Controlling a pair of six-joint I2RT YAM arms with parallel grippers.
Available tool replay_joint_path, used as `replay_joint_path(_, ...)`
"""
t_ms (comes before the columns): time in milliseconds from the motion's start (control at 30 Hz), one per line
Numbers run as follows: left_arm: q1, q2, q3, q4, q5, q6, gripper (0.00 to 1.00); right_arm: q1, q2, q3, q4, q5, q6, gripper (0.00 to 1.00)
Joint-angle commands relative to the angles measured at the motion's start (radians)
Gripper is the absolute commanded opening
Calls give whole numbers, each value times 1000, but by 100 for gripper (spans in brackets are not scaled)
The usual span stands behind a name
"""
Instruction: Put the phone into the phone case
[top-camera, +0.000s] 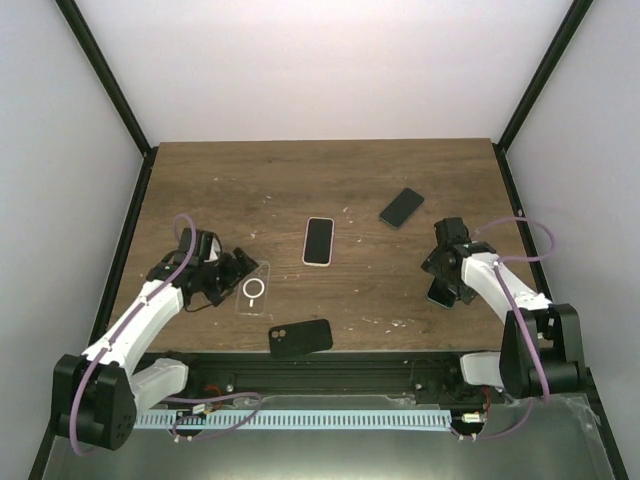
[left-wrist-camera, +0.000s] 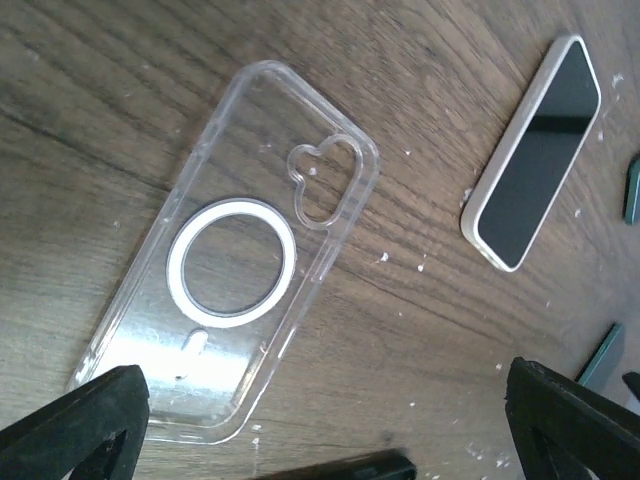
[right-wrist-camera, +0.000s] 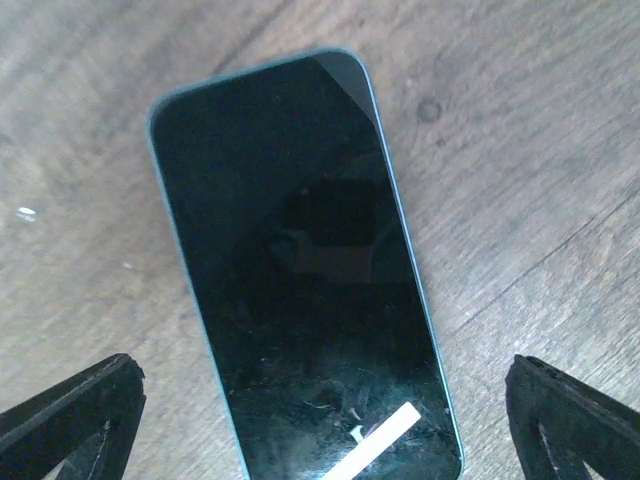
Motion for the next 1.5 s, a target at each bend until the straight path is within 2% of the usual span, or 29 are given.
replay_joint_path(0,-3,9,32,17,8,103,100,-8,42,-17,13,2,15,100)
replay_joint_path(133,-3,62,66,-14,65,170,100,-9,77,-23,12,16,10,100)
replay_joint_path(267,-2,70,51,30,136,186,100,-10,103,-42,45,-6,-10,100)
replay_joint_path(433,-3,62,31,77,199,194,100,-9,128,-43,65,-19,-51,94)
replay_joint_path(733,-3,42,25,121,213,233,96,-8,202,-36,106,-18,-144,88)
replay_joint_path(1100,-3,2,20,134,248,216,93,8,181,-63,238,-182,-213,80)
replay_joint_path(1333,-3,-13,18,131,248,203,92,20,198,-49,170,-92,-47,79)
replay_joint_path(1467,-3,-13,18,117,247,208,92,20,206,-60,212,-110,-73,76)
